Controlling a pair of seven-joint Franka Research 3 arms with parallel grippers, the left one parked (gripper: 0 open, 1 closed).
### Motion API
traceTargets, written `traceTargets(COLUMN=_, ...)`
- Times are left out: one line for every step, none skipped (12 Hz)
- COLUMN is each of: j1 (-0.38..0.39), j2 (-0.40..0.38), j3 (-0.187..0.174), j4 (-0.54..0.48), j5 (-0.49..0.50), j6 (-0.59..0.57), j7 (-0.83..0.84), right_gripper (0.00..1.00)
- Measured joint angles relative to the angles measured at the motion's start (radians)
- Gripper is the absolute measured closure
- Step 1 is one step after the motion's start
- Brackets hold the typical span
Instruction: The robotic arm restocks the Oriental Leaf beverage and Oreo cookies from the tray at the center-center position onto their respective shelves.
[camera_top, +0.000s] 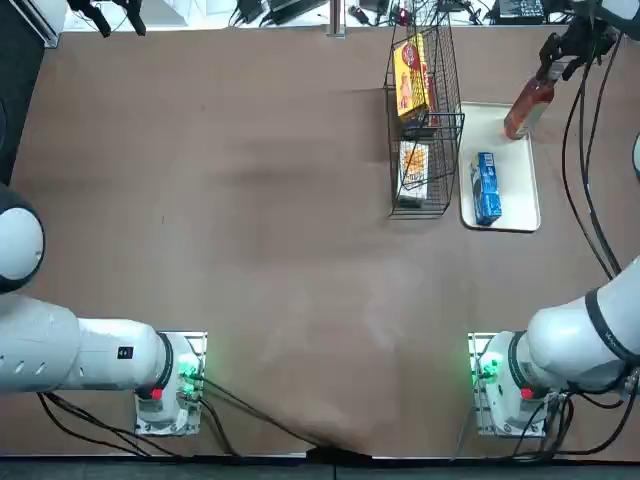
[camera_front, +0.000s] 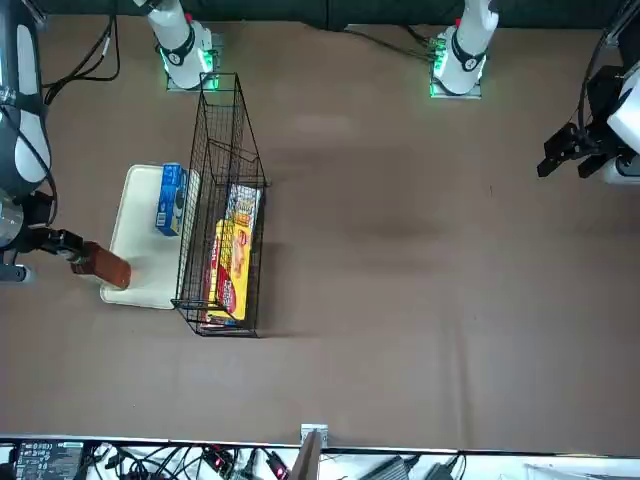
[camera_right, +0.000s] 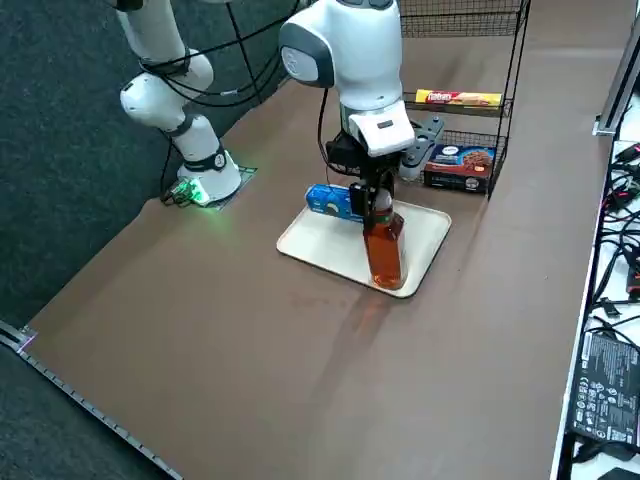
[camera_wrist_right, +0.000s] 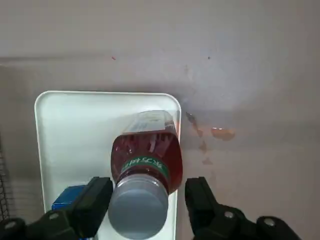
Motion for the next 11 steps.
traceTargets(j1=0.0, j2=0.001, j3=0.0, j4=0.0, j5=0.0, j6=0.001, j7=0.001, right_gripper=0.15)
traceTargets(j1=0.0, j2=0.003, j3=0.0, j4=0.0, j5=0.0, j6=0.002, j7=0.002, right_gripper=0.15)
traceTargets(j1=0.0, j2=0.004, j3=0.0, j4=0.0, j5=0.001, j6=0.002, j7=0.007, right_gripper=0.19)
traceTargets(j1=0.0, j2=0.004, j3=0.0, j4=0.0, j5=0.001, j6=0.003, j7=0.013, right_gripper=0.19)
traceTargets(j1=0.0, j2=0.004, j3=0.0, j4=0.0, j5=0.001, j6=0.003, j7=0.016, right_gripper=0.21)
traceTargets(j1=0.0, j2=0.004, j3=0.0, j4=0.0, j5=0.001, j6=0.003, j7=0.019, right_gripper=0.21)
traceTargets(j1=0.0, j2=0.005, j3=0.0, j4=0.0, j5=0.002, j6=0.004, j7=0.023, right_gripper=0.21)
traceTargets(j1=0.0, j2=0.006, j3=0.0, j4=-0.001, j5=0.002, j6=0.006, j7=0.027, right_gripper=0.21)
traceTargets(j1=0.0, j2=0.007, j3=0.0, j4=-0.002, j5=0.002, j6=0.01, j7=0.03, right_gripper=0.21)
traceTargets(j1=0.0, j2=0.008, j3=0.0, j4=-0.003, j5=0.002, j6=0.014, j7=0.031, right_gripper=0.21)
traceTargets(j1=0.0, j2=0.01, j3=0.001, j4=-0.005, j5=0.002, j6=0.02, j7=0.033, right_gripper=0.21)
